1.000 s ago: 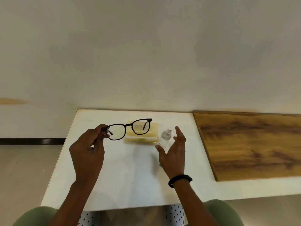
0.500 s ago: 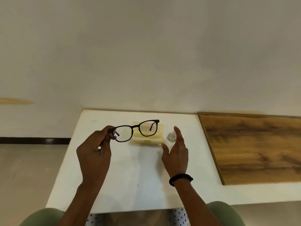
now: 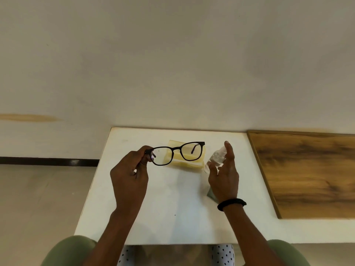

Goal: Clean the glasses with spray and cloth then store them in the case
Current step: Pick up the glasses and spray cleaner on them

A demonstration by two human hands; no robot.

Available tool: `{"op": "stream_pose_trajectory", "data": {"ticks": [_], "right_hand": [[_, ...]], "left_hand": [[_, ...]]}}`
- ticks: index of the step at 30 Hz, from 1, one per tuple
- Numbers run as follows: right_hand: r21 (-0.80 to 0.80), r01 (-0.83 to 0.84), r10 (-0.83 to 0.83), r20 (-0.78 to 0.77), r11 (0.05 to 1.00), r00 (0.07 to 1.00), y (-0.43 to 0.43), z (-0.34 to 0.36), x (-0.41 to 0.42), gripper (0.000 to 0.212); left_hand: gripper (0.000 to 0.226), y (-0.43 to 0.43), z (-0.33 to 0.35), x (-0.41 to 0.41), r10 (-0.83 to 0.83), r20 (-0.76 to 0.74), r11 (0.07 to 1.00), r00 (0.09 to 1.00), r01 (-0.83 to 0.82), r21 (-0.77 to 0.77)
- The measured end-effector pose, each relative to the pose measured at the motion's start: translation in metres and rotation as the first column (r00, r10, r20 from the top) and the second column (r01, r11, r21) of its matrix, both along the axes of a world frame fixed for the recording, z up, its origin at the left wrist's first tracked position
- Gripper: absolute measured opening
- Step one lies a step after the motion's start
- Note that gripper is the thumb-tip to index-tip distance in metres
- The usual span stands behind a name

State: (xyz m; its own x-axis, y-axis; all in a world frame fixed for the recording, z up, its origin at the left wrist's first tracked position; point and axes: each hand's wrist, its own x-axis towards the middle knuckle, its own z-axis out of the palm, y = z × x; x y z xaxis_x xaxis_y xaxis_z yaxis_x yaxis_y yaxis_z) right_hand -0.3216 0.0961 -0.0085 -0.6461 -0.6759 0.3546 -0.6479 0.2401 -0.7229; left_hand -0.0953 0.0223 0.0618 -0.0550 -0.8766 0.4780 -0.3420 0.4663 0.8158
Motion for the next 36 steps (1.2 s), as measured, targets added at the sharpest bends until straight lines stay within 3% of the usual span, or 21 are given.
{"op": "stream_pose_trajectory", "data": {"ticks": [8,12,17,22,28,36], "right_hand": [[-0.273,-0.153,0.140,-0.065,0.950,0.988,0.021,0.075,0.014,0.081],[-0.327,-0.270,0.263,-0.066,0.906,0.962,0.037,0.087,0.040,0.074],[-0.286,-0.416,0.432,-0.009,0.863,0.902,0.055,0.091,0.090,0.079],[-0.184,-0.497,0.495,-0.061,0.848,0.867,0.051,0.088,0.112,0.106],[-0.049,-0.482,0.478,-0.080,0.875,0.875,0.042,0.093,0.113,0.074],[0.050,-0.502,0.505,-0.069,0.863,0.860,0.038,0.091,0.109,0.072]], "left_hand": [[0.020,-0.004,-0.005,0.000,0.024,0.036,0.999,0.999,-0.023,-0.033],[0.019,-0.004,-0.008,-0.001,0.001,0.032,1.000,0.999,-0.001,-0.013],[0.024,-0.002,-0.008,-0.004,-0.020,0.045,1.000,0.999,0.020,-0.006],[0.025,0.001,-0.008,-0.006,-0.027,0.073,0.999,0.997,0.028,-0.022],[0.025,0.004,-0.007,-0.007,-0.026,0.095,1.000,0.995,0.027,-0.009],[0.022,0.007,-0.008,-0.009,-0.040,0.134,0.999,0.990,0.043,-0.017]]}}
